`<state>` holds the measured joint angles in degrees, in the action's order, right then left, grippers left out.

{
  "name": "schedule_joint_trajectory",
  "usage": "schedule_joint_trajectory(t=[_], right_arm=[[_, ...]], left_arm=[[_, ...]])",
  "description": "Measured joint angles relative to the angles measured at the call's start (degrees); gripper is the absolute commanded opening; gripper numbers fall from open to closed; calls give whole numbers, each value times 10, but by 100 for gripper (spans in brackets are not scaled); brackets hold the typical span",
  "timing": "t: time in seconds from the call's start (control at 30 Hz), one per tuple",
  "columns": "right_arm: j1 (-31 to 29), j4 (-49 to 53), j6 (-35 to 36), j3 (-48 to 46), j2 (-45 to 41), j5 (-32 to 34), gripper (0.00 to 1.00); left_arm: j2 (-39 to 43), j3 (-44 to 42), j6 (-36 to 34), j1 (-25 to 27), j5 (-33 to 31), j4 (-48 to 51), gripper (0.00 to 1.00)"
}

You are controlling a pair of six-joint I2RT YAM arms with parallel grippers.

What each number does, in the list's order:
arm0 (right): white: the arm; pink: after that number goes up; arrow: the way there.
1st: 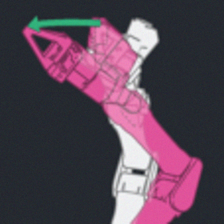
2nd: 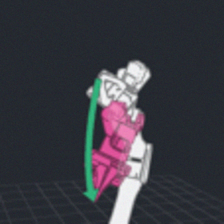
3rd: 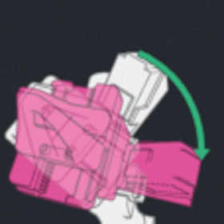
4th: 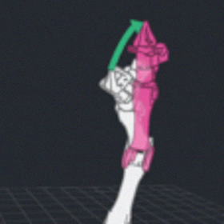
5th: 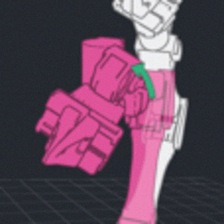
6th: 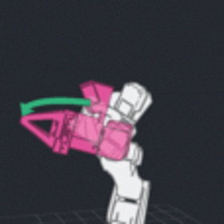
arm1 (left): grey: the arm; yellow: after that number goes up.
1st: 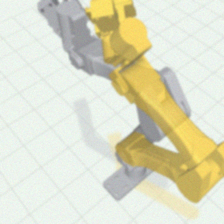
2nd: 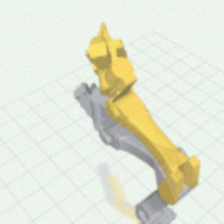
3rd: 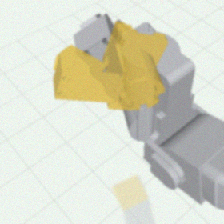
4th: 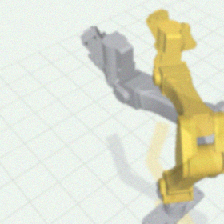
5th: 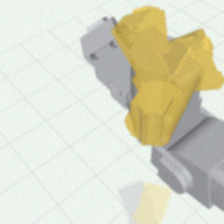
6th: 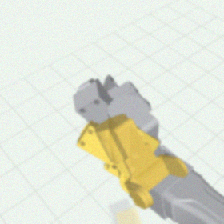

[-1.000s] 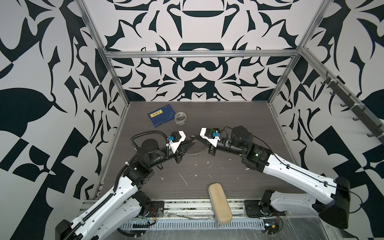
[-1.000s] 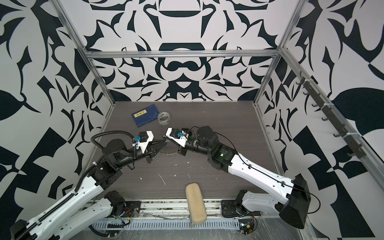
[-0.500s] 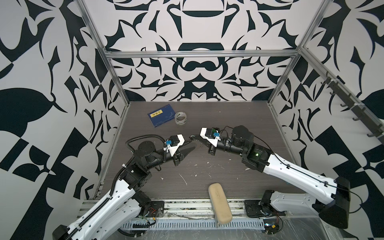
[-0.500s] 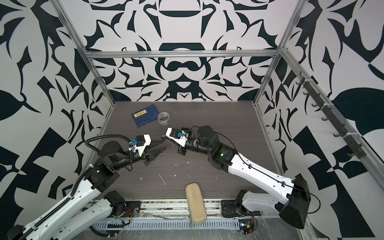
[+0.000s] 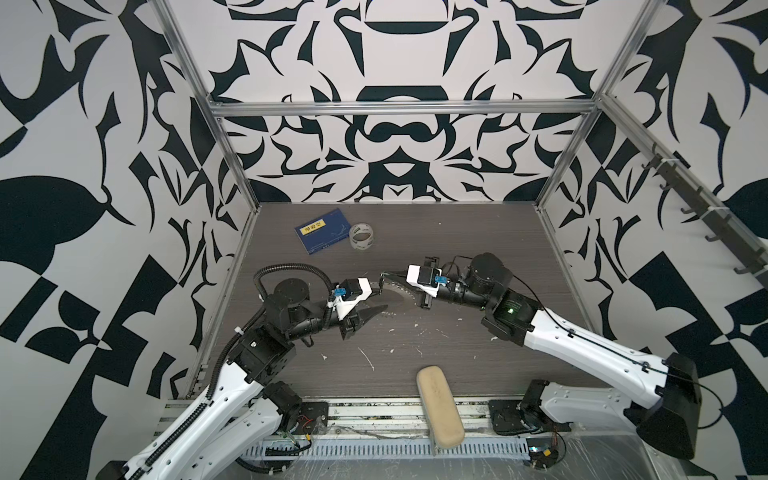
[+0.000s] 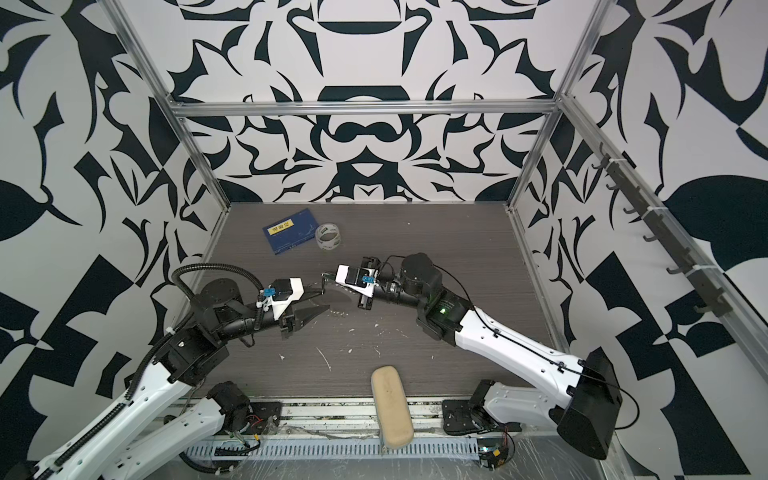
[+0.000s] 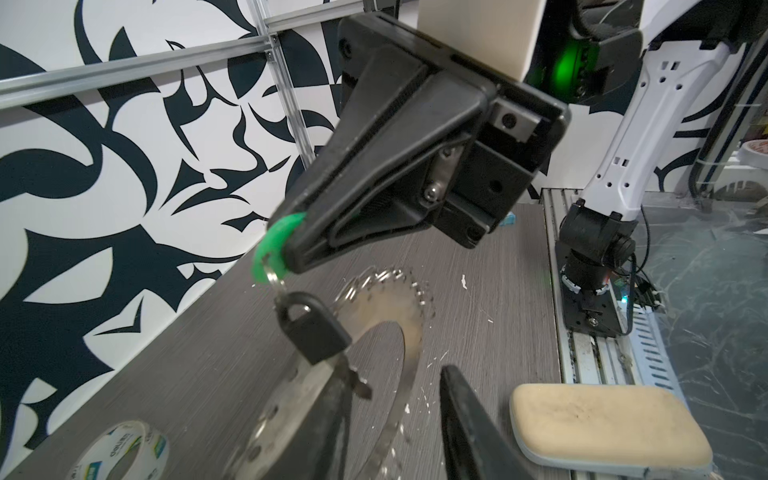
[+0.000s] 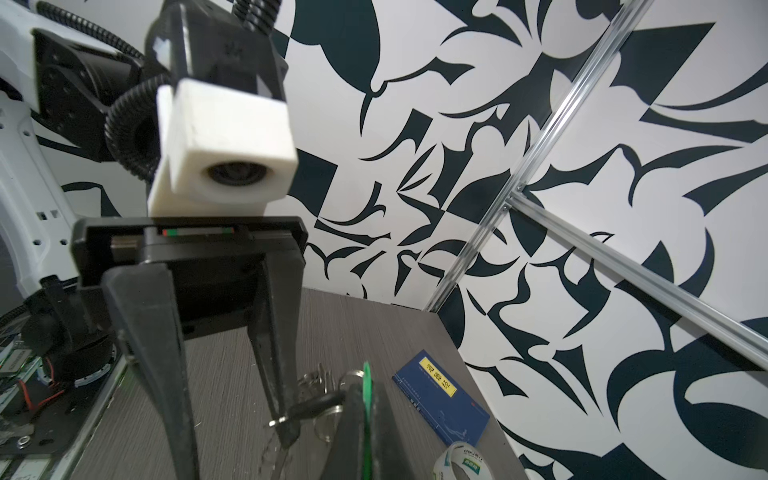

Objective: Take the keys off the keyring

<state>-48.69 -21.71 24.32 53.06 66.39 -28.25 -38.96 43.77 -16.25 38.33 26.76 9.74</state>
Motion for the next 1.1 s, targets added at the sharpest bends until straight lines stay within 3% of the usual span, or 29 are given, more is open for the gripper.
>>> schedule_joint_trajectory(t=[0.5,0.8,1.1], right_arm=[[77,-94,-12,-26,6,-85,0],[83,-59,-3,-22,17,-81,0],[82,-3,-16,7,23,-64,0]], left_arm=[[-30,91,-83,0,-38,111,38],[-88,115,-77,0,-29,100,25],[-110,109,-49,0,-5,49,25]])
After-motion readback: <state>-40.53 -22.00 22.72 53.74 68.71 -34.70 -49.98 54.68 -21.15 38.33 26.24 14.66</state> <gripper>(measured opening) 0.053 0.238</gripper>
